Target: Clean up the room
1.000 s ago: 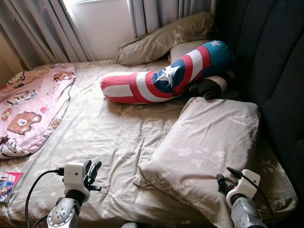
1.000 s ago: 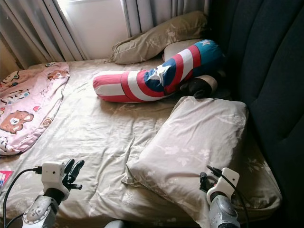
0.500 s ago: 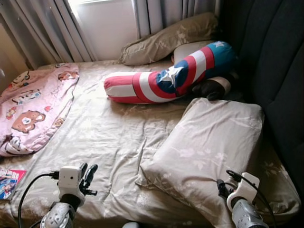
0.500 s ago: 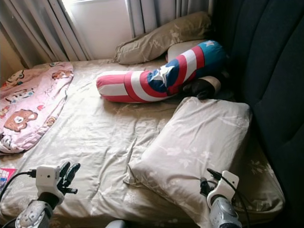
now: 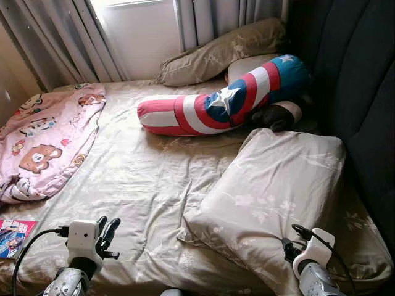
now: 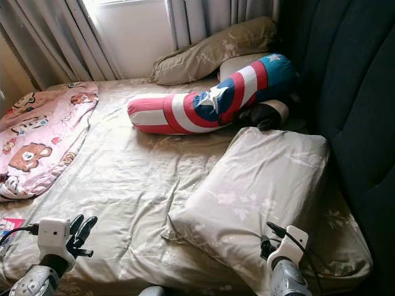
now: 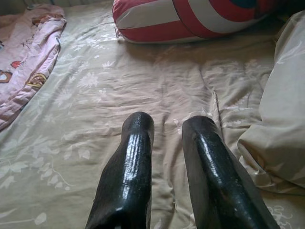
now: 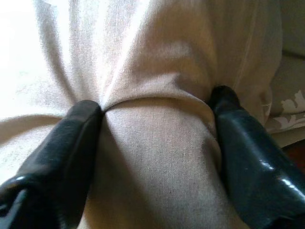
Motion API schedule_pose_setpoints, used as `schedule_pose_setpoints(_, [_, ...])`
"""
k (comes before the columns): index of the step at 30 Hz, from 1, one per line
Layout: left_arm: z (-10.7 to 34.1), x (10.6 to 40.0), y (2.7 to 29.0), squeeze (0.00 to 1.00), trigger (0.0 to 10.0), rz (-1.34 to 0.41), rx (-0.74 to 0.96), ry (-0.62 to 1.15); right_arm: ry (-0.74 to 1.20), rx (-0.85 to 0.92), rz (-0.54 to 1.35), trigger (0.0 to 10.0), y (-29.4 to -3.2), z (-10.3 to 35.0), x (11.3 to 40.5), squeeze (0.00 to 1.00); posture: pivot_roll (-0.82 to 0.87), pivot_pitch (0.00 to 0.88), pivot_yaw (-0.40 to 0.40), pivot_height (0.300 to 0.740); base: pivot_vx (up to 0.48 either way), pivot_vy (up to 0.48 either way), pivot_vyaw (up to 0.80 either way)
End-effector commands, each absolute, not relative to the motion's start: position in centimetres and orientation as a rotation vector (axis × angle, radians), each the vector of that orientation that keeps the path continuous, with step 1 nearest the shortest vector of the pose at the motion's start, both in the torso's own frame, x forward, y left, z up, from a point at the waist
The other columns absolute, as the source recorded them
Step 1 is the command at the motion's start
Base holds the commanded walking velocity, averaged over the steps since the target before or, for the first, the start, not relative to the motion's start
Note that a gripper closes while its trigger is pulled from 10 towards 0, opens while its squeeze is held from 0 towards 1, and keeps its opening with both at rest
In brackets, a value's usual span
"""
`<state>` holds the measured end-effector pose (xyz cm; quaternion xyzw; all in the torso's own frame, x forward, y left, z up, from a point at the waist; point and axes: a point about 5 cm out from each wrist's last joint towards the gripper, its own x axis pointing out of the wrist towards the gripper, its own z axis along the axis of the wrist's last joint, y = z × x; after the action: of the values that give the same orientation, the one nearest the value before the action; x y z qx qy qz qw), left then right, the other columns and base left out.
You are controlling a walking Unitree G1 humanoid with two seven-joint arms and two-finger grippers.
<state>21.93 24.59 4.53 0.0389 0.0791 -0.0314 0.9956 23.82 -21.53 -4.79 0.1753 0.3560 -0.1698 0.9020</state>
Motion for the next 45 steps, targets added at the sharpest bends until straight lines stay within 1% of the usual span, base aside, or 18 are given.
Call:
schedule_pose_setpoints(1, [5.1,21.8,25.4,0.00,10.0,-0.038,0.088,0.152,0.888,0.390,-0.309,0.0,-19.2,-6.8,21.6,0.00,0.16,0.000,0.126,0.659,0.000,0.000,0.00])
schedule_pose_setpoints(14, [4.8,21.4,25.5,0.00,10.0,-0.006,0.078,0.166,0.887,0.363,-0.300,0.0,-19.7,-6.7,21.6,0.00,0.16,0.000,0.115,0.659,0.000,0.000,0.00])
schedule_pose_setpoints(19, [4.7,21.6,25.4,0.00,10.0,-0.002,0.077,0.166,0.883,0.360,-0.315,0.0,-20.2,-6.7,21.5,0.00,0.15,0.000,0.113,0.659,0.000,0.000,0.00])
schedule_pose_setpoints(31, [4.6,21.9,25.3,0.00,10.0,0.004,0.073,0.164,0.880,0.350,-0.332,0.0,-20.6,-6.7,21.3,0.00,0.14,0.000,0.110,0.659,0.000,0.000,0.00])
schedule_pose_setpoints(41, [4.5,22.4,25.2,0.00,10.0,0.004,0.074,0.161,0.843,0.303,-0.374,0.0,-21.9,-6.1,21.9,0.00,0.12,0.000,0.107,0.659,0.000,0.000,0.00])
schedule_pose_setpoints(45, [4.4,22.7,25.0,0.00,10.0,0.003,0.070,0.156,0.808,0.259,-0.415,0.0,-23.1,-5.4,22.5,0.00,0.11,0.000,0.102,0.659,0.000,0.000,0.00])
